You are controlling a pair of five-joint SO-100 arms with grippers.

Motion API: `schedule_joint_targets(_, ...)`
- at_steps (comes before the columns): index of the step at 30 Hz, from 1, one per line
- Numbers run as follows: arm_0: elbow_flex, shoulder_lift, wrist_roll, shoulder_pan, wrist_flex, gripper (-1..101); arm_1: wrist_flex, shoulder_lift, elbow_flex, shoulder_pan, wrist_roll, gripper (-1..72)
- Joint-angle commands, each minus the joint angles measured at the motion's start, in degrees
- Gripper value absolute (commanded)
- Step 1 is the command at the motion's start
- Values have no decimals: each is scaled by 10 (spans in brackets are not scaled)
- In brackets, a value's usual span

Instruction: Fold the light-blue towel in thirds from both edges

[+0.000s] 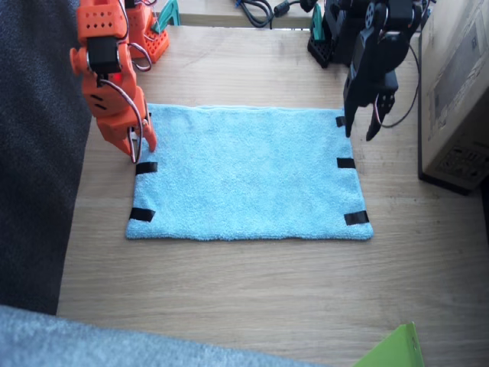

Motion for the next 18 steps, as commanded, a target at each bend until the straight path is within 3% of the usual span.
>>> schedule_joint_targets(1, -32, -11, 4, -11, 6, 243, -2, 7, -4, 11, 11, 222)
schedule_joint_targets(18, -85, -84, 12, -23, 46, 234, 1, 6, -4, 11, 8, 224)
